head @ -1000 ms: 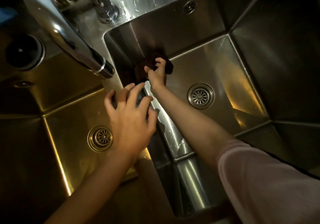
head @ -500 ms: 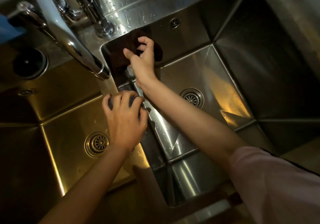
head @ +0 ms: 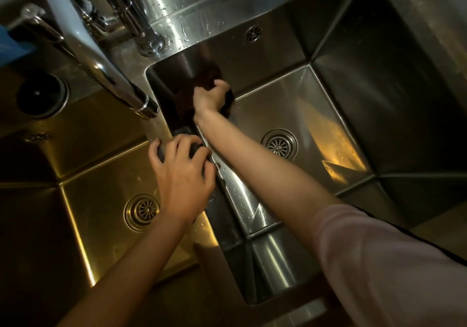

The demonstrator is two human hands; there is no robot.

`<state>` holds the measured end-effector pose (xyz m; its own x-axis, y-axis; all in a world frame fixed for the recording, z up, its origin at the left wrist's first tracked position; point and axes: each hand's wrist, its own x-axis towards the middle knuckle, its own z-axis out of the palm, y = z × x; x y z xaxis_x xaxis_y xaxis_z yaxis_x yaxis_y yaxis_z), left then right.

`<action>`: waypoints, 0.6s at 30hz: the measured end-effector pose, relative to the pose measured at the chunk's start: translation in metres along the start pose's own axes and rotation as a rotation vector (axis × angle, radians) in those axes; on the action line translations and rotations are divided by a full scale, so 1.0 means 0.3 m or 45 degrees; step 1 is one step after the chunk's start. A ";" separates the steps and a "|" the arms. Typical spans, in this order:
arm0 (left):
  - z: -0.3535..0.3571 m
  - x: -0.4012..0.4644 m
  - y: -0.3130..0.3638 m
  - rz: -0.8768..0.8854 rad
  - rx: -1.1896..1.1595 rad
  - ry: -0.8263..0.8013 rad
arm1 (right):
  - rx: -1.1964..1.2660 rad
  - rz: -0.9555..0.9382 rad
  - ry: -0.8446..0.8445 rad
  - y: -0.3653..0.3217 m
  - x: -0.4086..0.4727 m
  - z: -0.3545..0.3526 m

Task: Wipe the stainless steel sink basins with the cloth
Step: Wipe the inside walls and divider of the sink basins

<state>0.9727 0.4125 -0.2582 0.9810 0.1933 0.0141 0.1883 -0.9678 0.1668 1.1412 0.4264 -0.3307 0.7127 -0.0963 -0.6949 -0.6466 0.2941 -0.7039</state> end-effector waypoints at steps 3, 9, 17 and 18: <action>-0.003 0.002 0.001 -0.009 -0.007 0.004 | -0.107 0.087 0.041 0.067 0.099 -0.041; 0.005 0.006 -0.003 -0.006 -0.024 0.027 | -0.369 -0.045 0.092 0.201 0.246 -0.105; 0.002 0.007 -0.005 -0.013 -0.014 -0.012 | -0.194 -0.196 0.071 0.083 0.138 -0.096; 0.002 0.008 -0.005 -0.014 -0.009 -0.021 | -0.173 -0.244 0.069 0.049 0.112 -0.094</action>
<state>0.9746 0.4144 -0.2589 0.9795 0.2016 -0.0037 0.1992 -0.9645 0.1736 1.1479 0.4007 -0.3685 0.8125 -0.1898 -0.5511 -0.5344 0.1352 -0.8344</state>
